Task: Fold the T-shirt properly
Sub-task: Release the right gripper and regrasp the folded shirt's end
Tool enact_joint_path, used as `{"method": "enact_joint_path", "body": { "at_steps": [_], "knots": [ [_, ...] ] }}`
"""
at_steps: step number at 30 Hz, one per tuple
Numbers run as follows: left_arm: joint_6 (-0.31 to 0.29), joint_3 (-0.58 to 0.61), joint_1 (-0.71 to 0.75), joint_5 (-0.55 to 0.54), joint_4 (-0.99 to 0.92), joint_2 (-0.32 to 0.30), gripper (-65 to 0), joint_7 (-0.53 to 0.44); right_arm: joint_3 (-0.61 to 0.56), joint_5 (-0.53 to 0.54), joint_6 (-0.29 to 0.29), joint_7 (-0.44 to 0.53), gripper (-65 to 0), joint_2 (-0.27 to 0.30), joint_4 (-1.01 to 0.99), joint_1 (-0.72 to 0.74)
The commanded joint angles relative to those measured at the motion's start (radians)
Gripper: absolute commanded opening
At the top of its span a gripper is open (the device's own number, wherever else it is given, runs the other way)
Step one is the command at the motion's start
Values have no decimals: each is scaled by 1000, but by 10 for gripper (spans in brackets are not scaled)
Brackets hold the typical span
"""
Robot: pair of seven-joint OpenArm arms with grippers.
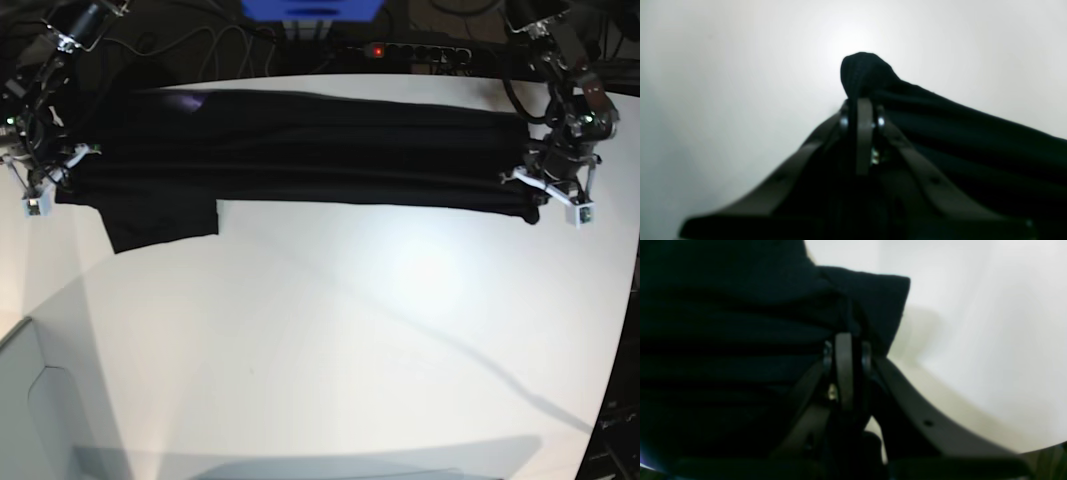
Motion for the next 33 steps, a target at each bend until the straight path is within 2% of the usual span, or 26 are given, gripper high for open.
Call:
{"method": "enact_joint_path", "body": {
  "at_steps": [1,7,12,15,21,27,33],
  "knots": [
    [8,-10,-8,26,15,-12,-650,-28,8,-15,-7,-1,-650,25,18,6],
    [8,-10,-3,40,15,-9,-650,-28,4,-15,-7,-18,-646,25,15,6],
    [8,-8,-3,43,15,-9,-650,-28,7,-15,-7,-18,-524,25,20,5],
    [8,-8,-3,44,15,-9,-647,-28,10,-15,-7,-44,-487,31,20,8],
    [8,-4,-3,44,13,-9,-646,-28,84,-15,-7,-116,-480,40,107,16],
    [11,-4,-5,44,11,-9,-646,-28,82,-15,-7,-119,-480,40,228,8],
    [11,-7,-7,44,-39,-9,-648,-28,84,-11,-7,-119,-480,34,262,17]
  ]
}}
